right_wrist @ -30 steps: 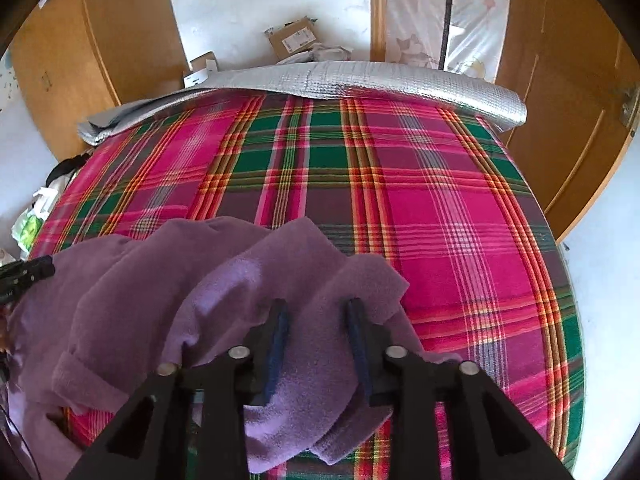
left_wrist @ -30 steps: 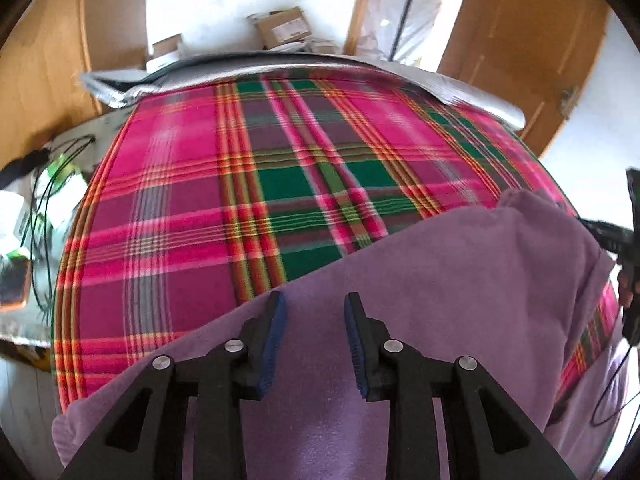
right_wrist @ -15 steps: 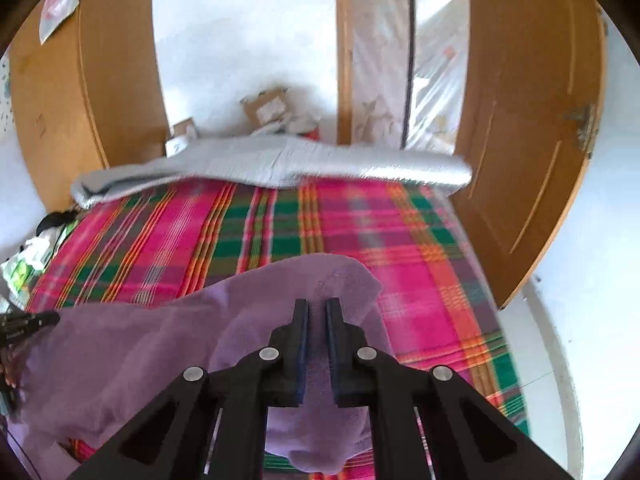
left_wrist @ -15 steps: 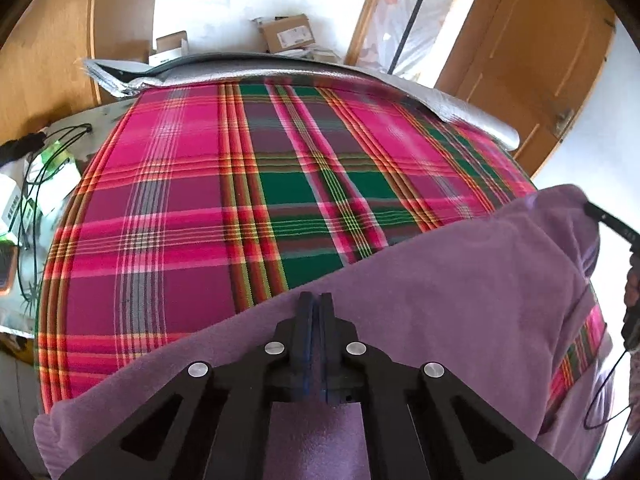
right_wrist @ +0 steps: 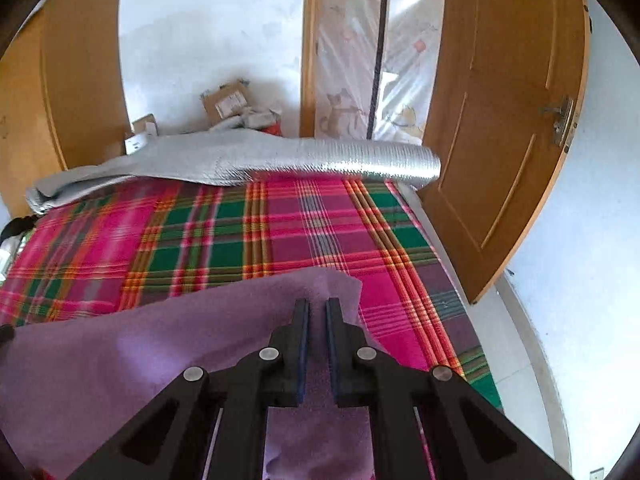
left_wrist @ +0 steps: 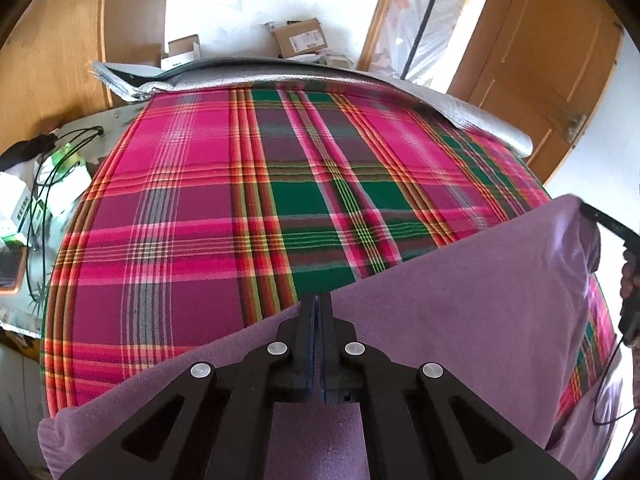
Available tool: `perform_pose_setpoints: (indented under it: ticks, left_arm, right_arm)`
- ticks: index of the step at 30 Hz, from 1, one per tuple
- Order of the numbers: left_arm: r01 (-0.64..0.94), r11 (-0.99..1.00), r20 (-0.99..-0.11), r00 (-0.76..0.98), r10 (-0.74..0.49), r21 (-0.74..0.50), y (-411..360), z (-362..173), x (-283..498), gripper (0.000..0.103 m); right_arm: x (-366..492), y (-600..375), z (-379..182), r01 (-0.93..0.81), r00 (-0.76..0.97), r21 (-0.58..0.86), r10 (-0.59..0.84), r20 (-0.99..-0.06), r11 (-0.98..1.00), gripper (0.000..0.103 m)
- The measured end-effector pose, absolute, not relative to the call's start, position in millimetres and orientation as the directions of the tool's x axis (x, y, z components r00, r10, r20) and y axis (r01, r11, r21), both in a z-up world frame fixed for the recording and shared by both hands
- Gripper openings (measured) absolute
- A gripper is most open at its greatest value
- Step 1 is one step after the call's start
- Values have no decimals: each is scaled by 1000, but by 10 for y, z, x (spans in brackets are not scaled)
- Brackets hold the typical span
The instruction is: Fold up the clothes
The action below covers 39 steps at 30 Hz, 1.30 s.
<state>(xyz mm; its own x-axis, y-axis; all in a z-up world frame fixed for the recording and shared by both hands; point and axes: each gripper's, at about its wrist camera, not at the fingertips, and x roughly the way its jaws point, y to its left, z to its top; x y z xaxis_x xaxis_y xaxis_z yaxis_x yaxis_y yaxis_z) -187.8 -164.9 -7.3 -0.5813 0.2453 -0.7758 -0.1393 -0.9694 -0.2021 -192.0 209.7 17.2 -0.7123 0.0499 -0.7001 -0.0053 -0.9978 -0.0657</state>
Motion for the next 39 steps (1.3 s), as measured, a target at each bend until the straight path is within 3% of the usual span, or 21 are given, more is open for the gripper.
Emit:
perform_pose_setpoints:
  ticks: [4,8,15,23,27,33,39]
  left_arm:
    - [-137,-973,-777,-585,233,-188,-1643,-68,-1911,1]
    - [-115,-968,-767,-591,248,-224,-1693,-76,-1935,1]
    - [-92,-940,-753,-575,320,-329,-1803,-57,-1871,1]
    - [-107,-929,-733,-585,346,-353,-1811,156,-1473,5]
    - [-78,-933,-729,-603,325,-351,-1923,209,-1271,6]
    - [-10,-926,-726,-618,303,-378,-2122,268,-1032,9]
    - [-52,-915,-715,-607,347,-400,-1966,317,-909,13]
  right_arm:
    - [-2020,2041,117,-24,-719,-107,91,-689,-994,8]
    - [-2110,2047,79,-45,-709,-162,146,-690,-986,1]
    - [-1851,2080,173,48,-713,-32,-12,-701,-998,2]
    - [-1347,1548,139,345,-576,76,-275,-769,-935,5]
    - [-1195,1174,27,459,-506,61,-317,-802,-886,14]
    - [-1074,894,-60,534,-434,110,-383,-815,-839,14]
    - [-815,1010,-81,516,-418,135,-386,-822,-846,14]
